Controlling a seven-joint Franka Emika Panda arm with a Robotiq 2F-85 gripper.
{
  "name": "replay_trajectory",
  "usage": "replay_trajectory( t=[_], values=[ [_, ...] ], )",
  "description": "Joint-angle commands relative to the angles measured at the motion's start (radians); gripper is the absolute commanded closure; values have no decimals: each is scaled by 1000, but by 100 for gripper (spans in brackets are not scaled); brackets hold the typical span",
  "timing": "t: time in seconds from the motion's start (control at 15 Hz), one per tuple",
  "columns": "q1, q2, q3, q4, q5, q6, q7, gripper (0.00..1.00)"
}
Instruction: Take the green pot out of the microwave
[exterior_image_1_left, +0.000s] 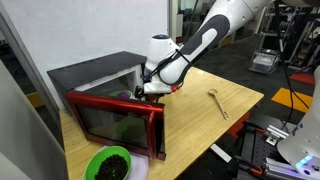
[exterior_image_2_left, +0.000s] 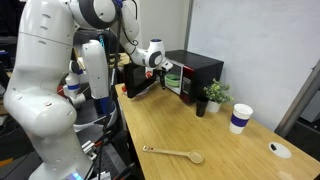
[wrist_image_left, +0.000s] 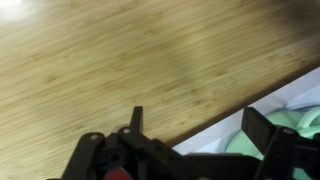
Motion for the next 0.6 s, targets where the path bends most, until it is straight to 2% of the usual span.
replay_trajectory(
  t=[0.0, 0.53],
  values=[
    [16, 29, -21, 56, -7, 19, 42, 0],
    [30, 77, -50, 128, -14, 54, 109, 0]
  ],
)
